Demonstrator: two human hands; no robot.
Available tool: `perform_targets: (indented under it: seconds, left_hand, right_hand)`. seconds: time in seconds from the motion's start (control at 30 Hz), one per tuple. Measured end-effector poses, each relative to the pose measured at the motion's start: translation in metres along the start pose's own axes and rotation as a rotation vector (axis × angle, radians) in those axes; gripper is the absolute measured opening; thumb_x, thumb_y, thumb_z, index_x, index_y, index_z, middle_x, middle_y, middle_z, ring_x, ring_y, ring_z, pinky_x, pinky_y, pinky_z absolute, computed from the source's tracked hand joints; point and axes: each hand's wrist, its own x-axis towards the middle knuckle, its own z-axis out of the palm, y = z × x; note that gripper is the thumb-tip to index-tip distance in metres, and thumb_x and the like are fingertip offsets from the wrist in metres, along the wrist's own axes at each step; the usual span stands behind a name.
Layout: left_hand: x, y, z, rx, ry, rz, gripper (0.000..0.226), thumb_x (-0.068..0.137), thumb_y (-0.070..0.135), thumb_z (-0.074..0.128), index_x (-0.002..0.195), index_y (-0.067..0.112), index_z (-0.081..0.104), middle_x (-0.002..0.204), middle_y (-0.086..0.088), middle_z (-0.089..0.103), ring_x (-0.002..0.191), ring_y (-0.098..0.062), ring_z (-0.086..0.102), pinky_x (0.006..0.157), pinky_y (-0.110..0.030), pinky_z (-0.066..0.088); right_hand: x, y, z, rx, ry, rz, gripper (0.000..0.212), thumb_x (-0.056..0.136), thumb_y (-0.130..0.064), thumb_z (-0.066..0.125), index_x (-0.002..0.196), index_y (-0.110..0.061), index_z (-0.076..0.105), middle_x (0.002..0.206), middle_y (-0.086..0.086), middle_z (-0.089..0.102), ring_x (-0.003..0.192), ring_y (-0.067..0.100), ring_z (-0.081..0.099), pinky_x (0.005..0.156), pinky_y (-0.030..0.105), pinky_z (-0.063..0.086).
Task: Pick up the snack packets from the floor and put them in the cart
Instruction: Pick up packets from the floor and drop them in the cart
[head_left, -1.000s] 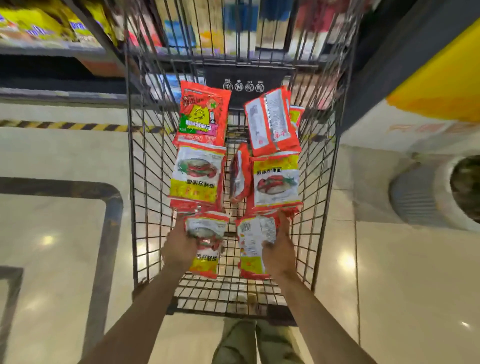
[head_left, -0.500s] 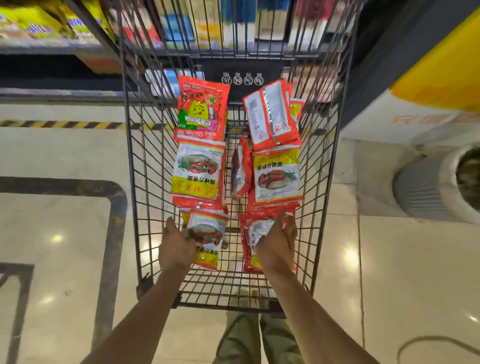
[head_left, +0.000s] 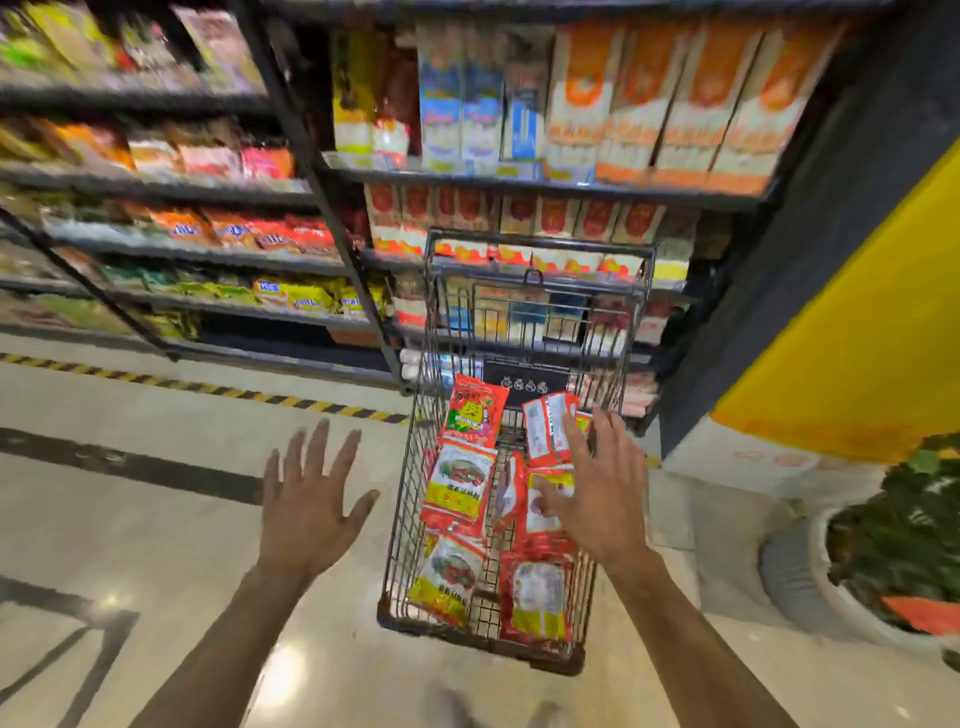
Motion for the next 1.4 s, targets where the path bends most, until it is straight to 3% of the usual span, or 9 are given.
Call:
perform_targets:
  seconds: [0.27, 0.5, 0.6, 0.7, 0.83, 1.07, 1.2, 1.4]
  left_hand:
    - [-0.013, -0.078, -0.102, -0.028, 0.159, -0.078, 0.079, 0.095, 0.071, 0.034, 0.163, 0.030, 0.031, 0.171, -0.011, 0.026, 0.151, -0.044, 0.031, 0.116, -0.066, 0.030]
    - [-0.023, -0.187, -0.138, -0.077, 0.235, -0.066, 0.080, 0.095, 0.071, 0.028, 0.162, 0.028, 0.034, 0.168, -0.014, 0.032, 0.153, -0.042, 0.029, 0.119, -0.064, 0.030]
    - [-0.028, -0.242, -0.150, -0.089, 0.240, -0.027, 0.081, 0.093, 0.071, 0.028, 0.159, 0.026, 0.040, 0.163, -0.016, 0.039, 0.150, -0.043, 0.034, 0.117, -0.066, 0.032]
    - [-0.027, -0.291, -0.163, -0.073, 0.251, 0.026, 0.081, 0.093, 0.075, 0.025, 0.161, 0.030, 0.035, 0.167, -0.012, 0.033, 0.151, -0.043, 0.033, 0.118, -0.065, 0.031]
    - [-0.017, -0.345, -0.173, -0.047, 0.264, 0.059, 0.082, 0.095, 0.078, 0.026, 0.164, 0.034, 0.025, 0.172, -0.008, 0.022, 0.153, -0.043, 0.030, 0.119, -0.064, 0.031]
    - [0.028, -0.408, -0.180, -0.066, 0.253, 0.108, 0.085, 0.095, 0.080, 0.032, 0.165, 0.042, 0.003, 0.176, -0.001, -0.004, 0.161, -0.036, 0.004, 0.126, -0.062, 0.015]
    - [0.078, -0.438, -0.174, -0.055, 0.249, 0.136, 0.085, 0.095, 0.080, 0.033, 0.165, 0.042, 0.004, 0.176, -0.002, 0.001, 0.161, -0.035, 0.004, 0.127, -0.061, 0.011]
    - [0.187, -0.474, -0.155, -0.016, 0.197, 0.209, 0.085, 0.093, 0.082, 0.028, 0.165, 0.041, 0.009, 0.176, -0.003, 0.006, 0.160, -0.038, 0.011, 0.127, -0.063, 0.013]
  right_hand:
    - [0.017, -0.092, -0.088, -0.095, 0.202, -0.107, 0.092, 0.088, -0.085, 0.024, 0.161, -0.029, 0.032, 0.167, 0.012, 0.029, 0.155, 0.039, 0.023, 0.123, 0.061, 0.027]
    - [0.014, -0.223, -0.099, -0.138, 0.337, -0.143, 0.087, 0.091, -0.077, 0.050, 0.161, -0.028, 0.033, 0.168, 0.011, 0.025, 0.156, 0.036, 0.021, 0.124, 0.060, 0.025]
    - [0.004, -0.287, -0.090, -0.145, 0.355, -0.131, 0.090, 0.090, -0.078, 0.050, 0.163, -0.029, 0.028, 0.168, 0.010, 0.025, 0.157, 0.035, 0.019, 0.123, 0.060, 0.025]
    - [-0.003, -0.344, -0.082, -0.121, 0.389, -0.130, 0.089, 0.091, -0.076, 0.050, 0.163, -0.031, 0.026, 0.169, 0.008, 0.023, 0.158, 0.035, 0.016, 0.126, 0.058, 0.021]
    - [-0.003, -0.405, -0.070, -0.137, 0.380, -0.118, 0.088, 0.090, -0.081, 0.038, 0.164, -0.034, 0.024, 0.170, 0.008, 0.022, 0.158, 0.035, 0.015, 0.127, 0.057, 0.019]
    - [0.047, -0.471, -0.050, -0.186, 0.312, -0.097, 0.091, 0.088, -0.087, 0.035, 0.163, -0.038, 0.017, 0.172, 0.007, 0.015, 0.159, 0.038, 0.010, 0.128, 0.058, 0.014]
    - [0.099, -0.497, -0.023, -0.171, 0.280, -0.070, 0.094, 0.083, -0.088, 0.026, 0.162, -0.038, 0.022, 0.172, 0.007, 0.018, 0.158, 0.039, 0.012, 0.127, 0.059, 0.015]
    - [0.195, -0.511, 0.020, -0.138, 0.231, 0.023, 0.103, 0.075, -0.090, 0.011, 0.165, -0.039, 0.007, 0.175, 0.007, 0.002, 0.160, 0.037, -0.003, 0.128, 0.059, 0.008]
